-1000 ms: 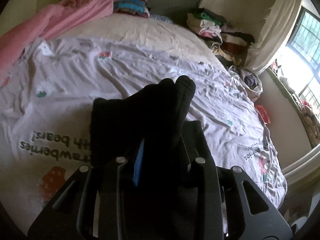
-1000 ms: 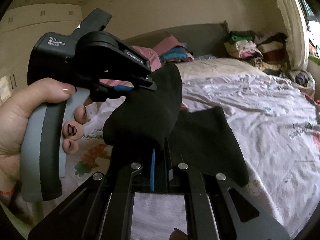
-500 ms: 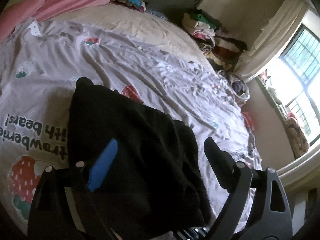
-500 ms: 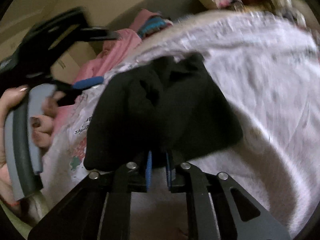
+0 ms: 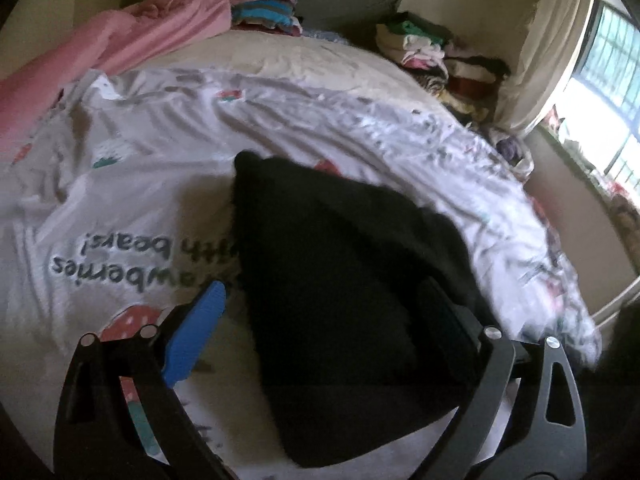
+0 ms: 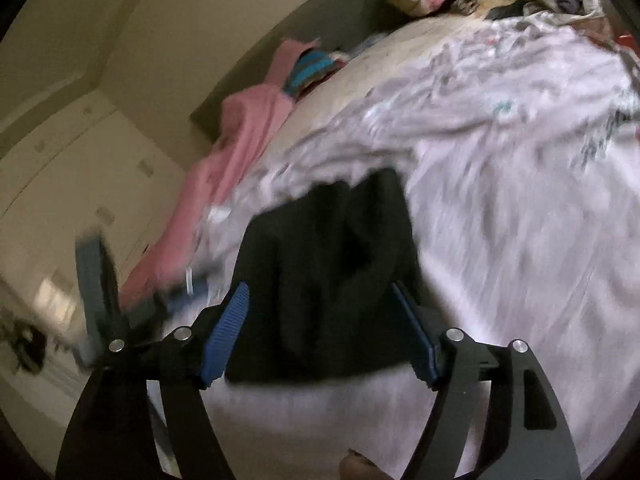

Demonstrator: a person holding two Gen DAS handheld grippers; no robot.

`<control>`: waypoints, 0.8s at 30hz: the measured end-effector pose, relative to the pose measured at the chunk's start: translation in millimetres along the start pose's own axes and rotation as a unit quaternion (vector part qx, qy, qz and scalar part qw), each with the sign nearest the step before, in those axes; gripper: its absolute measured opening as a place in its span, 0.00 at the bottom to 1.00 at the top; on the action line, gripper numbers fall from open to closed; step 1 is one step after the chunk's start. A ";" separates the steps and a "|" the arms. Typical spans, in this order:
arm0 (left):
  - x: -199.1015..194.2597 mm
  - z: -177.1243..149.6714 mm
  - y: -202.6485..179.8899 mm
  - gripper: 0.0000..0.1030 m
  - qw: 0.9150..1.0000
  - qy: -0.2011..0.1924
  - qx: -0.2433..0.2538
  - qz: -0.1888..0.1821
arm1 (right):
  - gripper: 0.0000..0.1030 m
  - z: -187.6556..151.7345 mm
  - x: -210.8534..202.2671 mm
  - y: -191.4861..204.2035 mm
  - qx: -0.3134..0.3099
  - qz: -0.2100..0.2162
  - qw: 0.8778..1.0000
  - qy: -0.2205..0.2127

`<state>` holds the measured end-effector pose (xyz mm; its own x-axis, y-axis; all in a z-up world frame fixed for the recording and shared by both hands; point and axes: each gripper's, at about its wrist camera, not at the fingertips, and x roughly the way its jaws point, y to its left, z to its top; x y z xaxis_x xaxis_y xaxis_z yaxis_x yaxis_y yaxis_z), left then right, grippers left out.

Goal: Fold small clothes

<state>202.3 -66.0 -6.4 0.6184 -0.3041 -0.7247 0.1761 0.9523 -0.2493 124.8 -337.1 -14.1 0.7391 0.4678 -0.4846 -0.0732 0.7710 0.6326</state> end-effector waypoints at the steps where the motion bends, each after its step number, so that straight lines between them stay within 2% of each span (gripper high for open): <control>1: 2.0 -5.0 2.3 0.87 1.000 0.003 0.006 0.007 | 0.68 10.4 4.2 4.7 -0.007 0.003 1.000 0.003; 3: 5.8 -12.0 2.3 0.87 1.000 0.012 0.013 0.007 | 0.66 32.9 32.7 20.5 -0.044 0.003 0.998 0.046; 4: 8.6 -18.1 1.7 0.87 1.000 0.019 0.017 0.004 | 0.59 38.4 44.7 24.1 -0.053 -0.010 0.997 0.060; 5: 11.7 -23.0 0.0 0.87 0.999 0.026 0.023 0.000 | 0.58 45.6 66.5 29.4 -0.066 -0.044 0.994 0.081; 8: 16.6 -35.5 -6.1 0.87 0.999 0.035 0.040 -0.005 | 0.56 48.5 107.7 28.7 -0.082 -0.104 0.984 0.116; 9: 17.0 -38.5 -8.4 0.87 0.998 0.037 0.047 -0.006 | 0.56 49.0 122.2 26.0 -0.083 -0.115 0.981 0.130; 10: 17.6 -40.4 -10.7 0.87 0.998 0.038 0.054 -0.007 | 0.52 47.4 133.6 23.4 -0.077 -0.122 0.979 0.142; 11: 17.3 -42.0 -12.9 0.87 0.997 0.038 0.061 -0.007 | 0.45 46.0 137.4 21.0 -0.072 -0.118 0.980 0.143; 13: 16.7 -44.0 -15.9 0.87 0.997 0.041 0.070 -0.011 | 0.07 45.5 141.5 21.8 -0.072 -0.105 0.982 0.137; 17: 13.5 -39.2 -15.6 0.87 0.997 0.039 0.065 -0.022 | 0.06 57.5 110.5 34.2 -0.113 -0.085 0.987 0.082; 20: 15.0 -38.7 -19.0 0.87 0.997 0.042 0.063 -0.035 | 0.06 64.3 97.6 33.8 -0.152 -0.111 0.981 0.054; 22: 19.2 -41.7 -23.8 0.87 0.996 0.052 0.065 -0.042 | 0.06 64.1 102.8 22.7 -0.157 -0.139 0.976 0.062; 24: 24.4 -45.8 -27.5 0.87 0.995 0.063 0.068 -0.044 | 0.06 59.5 112.2 9.7 -0.153 -0.147 0.974 0.080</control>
<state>177.4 -100.8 -46.6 0.4962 -0.3799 -0.7807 0.3337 0.9136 -0.2325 246.9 -302.8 -26.4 0.6462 0.2496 -0.7212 -0.0875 0.9630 0.2549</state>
